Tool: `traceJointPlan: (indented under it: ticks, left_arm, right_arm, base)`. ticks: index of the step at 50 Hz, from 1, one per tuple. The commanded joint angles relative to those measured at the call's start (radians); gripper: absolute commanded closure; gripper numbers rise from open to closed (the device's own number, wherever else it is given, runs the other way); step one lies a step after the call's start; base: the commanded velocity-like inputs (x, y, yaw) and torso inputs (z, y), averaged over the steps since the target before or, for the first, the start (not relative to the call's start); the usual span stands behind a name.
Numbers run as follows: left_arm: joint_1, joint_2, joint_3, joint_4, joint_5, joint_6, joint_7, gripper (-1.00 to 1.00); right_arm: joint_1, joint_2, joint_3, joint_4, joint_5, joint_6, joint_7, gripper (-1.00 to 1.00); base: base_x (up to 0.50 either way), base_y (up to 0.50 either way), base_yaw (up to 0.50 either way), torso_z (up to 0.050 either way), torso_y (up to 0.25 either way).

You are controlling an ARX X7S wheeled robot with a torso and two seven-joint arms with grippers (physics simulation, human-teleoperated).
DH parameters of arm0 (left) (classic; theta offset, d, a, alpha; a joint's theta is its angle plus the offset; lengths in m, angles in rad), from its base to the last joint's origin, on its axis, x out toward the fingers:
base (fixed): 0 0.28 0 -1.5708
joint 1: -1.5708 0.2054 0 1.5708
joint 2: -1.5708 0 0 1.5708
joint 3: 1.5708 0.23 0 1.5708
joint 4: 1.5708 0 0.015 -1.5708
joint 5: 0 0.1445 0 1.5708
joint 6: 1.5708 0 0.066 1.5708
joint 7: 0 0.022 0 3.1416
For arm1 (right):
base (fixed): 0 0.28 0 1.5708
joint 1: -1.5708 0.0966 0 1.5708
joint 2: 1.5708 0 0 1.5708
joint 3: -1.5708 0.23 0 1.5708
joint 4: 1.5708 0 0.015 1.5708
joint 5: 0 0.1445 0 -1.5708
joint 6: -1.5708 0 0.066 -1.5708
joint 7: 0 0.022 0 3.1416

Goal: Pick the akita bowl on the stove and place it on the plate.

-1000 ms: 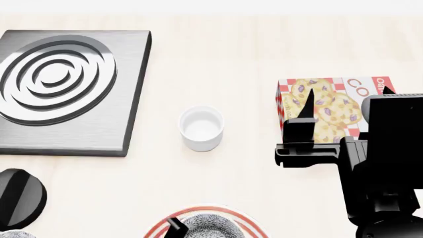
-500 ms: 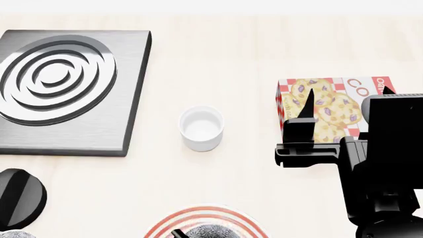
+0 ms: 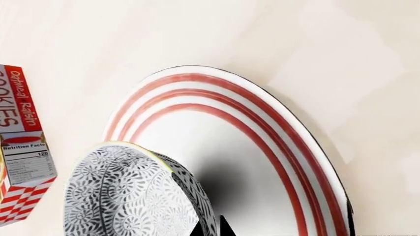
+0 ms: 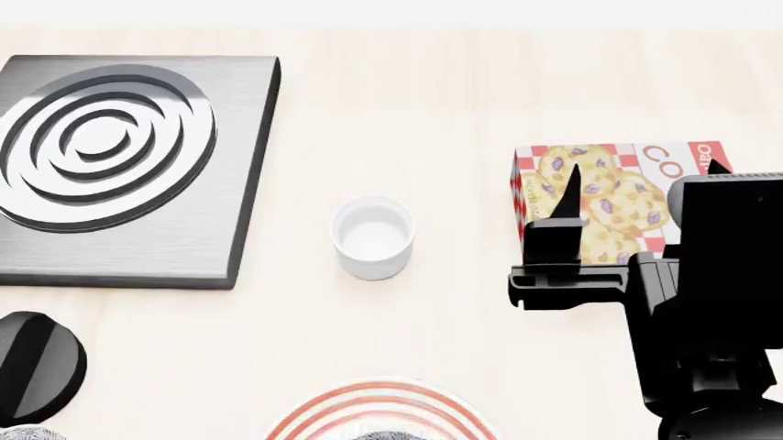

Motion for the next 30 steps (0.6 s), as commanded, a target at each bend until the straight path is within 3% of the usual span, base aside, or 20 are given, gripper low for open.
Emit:
traceJointPlan:
  ticks: [1, 2, 30]
  left_arm:
    - [0.006, 0.007, 0.011, 0.003, 0.024, -0.014, -0.010, 1.00]
    - [0.005, 0.006, 0.016, 0.000, 0.028, -0.007, -0.012, -1.00]
    - [0.007, 0.020, 0.004, 0.052, 0.031, -0.064, -0.013, -1.00]
  right_arm:
    - [0.001, 0.002, -0.002, -0.001, 0.004, 0.001, 0.003, -1.00]
    - [0.001, 0.003, -0.003, 0.001, 0.003, 0.000, 0.003, -1.00]
    - [0.003, 0.007, -0.003, -0.003, 0.015, 0.003, 0.012, -1.00]
  base:
    - [0.00, 0.00, 0.00, 0.000, 0.000]
    - [0.00, 0.00, 0.00, 0.000, 0.000]
    - [0.00, 0.00, 0.00, 0.000, 0.000]
